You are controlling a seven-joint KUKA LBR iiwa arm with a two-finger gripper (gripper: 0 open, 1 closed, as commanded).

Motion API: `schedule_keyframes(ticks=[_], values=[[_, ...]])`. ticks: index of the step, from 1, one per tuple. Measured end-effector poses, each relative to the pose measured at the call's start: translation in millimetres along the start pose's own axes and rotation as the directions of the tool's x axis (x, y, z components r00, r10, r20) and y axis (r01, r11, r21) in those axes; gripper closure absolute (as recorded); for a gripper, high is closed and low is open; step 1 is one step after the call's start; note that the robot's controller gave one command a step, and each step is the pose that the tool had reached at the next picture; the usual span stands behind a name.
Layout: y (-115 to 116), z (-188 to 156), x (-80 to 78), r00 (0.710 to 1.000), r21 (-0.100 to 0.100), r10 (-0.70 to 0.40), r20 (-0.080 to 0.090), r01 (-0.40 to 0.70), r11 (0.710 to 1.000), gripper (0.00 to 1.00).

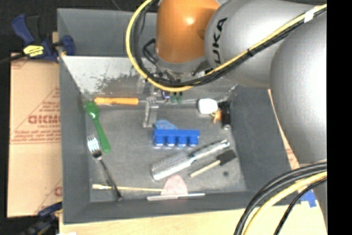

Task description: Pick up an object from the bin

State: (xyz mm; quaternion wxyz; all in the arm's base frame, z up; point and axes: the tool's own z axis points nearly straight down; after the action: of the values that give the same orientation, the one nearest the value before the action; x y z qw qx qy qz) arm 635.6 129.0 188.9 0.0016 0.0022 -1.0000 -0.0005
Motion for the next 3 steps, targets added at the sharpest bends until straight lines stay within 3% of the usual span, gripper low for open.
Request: schedule_keyframes(ticks=[1, 2, 3], values=[[-1, -4, -1.8, 1.000, -0.001, 0.003, 0.007, -0.003, 1.000, 0.00], [-106, 121, 32.6, 1.000, 0.001, -0.023, 0.007, 0.023, 1.000, 0.00], [-132, 58, 35.8, 0.952, 0.005, -0.306, 0.022, 0.306, 0.952, 0.00]])
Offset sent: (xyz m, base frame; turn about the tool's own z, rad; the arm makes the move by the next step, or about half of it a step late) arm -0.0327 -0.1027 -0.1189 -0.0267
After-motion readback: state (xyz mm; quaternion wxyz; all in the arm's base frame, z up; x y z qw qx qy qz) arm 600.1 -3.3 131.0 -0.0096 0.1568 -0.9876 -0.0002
